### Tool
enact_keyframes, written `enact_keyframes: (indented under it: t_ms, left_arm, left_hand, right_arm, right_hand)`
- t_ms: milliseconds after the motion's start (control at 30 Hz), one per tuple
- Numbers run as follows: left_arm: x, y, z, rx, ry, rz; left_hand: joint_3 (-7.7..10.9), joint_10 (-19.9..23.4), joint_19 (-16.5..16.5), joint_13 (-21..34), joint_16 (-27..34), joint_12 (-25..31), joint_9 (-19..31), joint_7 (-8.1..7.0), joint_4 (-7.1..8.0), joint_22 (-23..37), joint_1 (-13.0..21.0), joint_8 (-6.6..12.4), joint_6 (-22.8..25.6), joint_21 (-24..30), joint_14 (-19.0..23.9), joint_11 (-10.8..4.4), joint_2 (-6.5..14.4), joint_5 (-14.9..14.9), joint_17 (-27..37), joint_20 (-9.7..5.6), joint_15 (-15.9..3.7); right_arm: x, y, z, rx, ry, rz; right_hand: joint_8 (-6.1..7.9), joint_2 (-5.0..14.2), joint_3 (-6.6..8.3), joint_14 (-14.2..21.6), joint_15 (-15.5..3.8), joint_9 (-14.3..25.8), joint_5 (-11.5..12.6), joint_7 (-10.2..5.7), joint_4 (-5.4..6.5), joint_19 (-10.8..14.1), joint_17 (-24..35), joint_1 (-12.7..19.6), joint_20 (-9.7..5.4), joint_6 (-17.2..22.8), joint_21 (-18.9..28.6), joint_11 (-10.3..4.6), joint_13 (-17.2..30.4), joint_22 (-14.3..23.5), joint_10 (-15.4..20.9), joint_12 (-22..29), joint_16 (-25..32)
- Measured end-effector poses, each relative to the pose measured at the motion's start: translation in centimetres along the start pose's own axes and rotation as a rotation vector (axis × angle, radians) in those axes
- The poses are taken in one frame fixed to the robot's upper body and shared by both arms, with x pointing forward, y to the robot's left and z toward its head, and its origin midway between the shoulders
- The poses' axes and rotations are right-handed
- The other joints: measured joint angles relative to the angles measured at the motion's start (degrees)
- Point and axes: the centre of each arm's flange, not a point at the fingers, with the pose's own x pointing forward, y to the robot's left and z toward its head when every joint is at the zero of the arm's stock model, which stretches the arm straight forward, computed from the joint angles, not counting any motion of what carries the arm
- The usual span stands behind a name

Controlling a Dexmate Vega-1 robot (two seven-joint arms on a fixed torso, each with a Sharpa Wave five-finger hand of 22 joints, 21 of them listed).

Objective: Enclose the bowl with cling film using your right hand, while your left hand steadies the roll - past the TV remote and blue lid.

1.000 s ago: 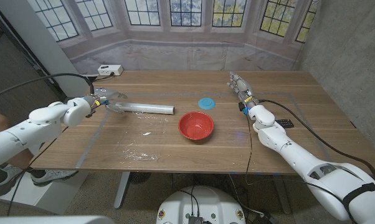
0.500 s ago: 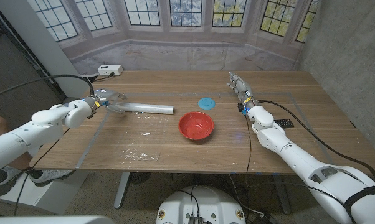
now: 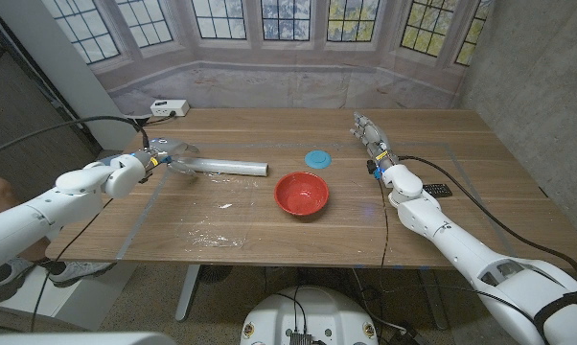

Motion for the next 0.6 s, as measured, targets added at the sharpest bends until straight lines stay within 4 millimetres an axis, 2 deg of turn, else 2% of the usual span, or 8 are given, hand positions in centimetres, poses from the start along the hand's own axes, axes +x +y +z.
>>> enact_keyframes:
  t_ms: [133,167,300,600]
  left_arm:
    - [0.0,0.0,-0.1,-0.001,0.007,0.000]
    - [0.2,-0.4,0.6,-0.010,-0.002,-0.003]
    - [0.2,-0.7,0.8,-0.013,-0.001,-0.005]
    - [0.1,-1.3,0.9,-0.016,-0.003,-0.007]
  left_hand:
    - [0.01,0.0,0.5,0.0,0.0,0.0,0.0,0.00,-0.01,0.0,0.0,0.00,0.0,0.0,1.0,0.00,0.0,0.0,0.0,0.08,-1.00]
    - [0.01,0.0,0.5,0.0,0.0,0.0,0.0,0.00,-0.01,0.0,0.0,0.00,0.0,0.0,1.1,0.00,0.0,0.0,0.0,0.08,-1.14]
    - [0.01,0.0,0.8,0.0,0.3,-0.4,0.0,0.33,-0.01,0.0,0.1,0.00,0.3,0.0,1.9,0.00,0.1,0.0,0.0,-0.22,-1.88]
    - [0.02,0.0,1.0,0.0,0.3,-0.4,0.0,-0.09,-0.01,0.0,0.5,-0.04,0.7,0.0,2.2,-0.02,0.5,0.0,0.0,-0.43,-2.22]
  right_arm:
    - [0.0,-0.1,0.0,-0.002,0.000,0.000]
    - [0.0,-0.1,0.0,0.000,0.003,0.003]
    - [-0.1,-0.1,-0.1,-0.001,0.004,0.006]
    - [-0.1,0.0,0.0,-0.004,0.007,0.014]
  right_hand:
    - [0.00,0.26,0.00,0.0,0.00,0.0,0.0,0.00,0.00,0.0,0.0,0.3,0.00,0.0,0.0,0.00,0.0,0.0,0.0,0.0,0.0]
    - [0.00,0.31,0.00,0.0,0.00,0.0,0.0,0.00,0.00,0.0,0.0,0.3,0.00,0.0,0.0,0.00,0.0,0.0,0.0,0.0,0.0]
    - [0.00,0.31,0.00,0.0,0.00,0.0,0.0,0.00,0.00,0.0,0.0,0.3,0.00,0.0,0.0,0.00,0.0,0.0,0.0,0.0,0.0]
    - [0.00,0.31,0.00,0.0,0.00,0.0,0.0,0.00,0.00,0.0,0.0,0.3,0.00,0.0,0.0,0.00,0.0,0.0,0.0,0.0,0.0]
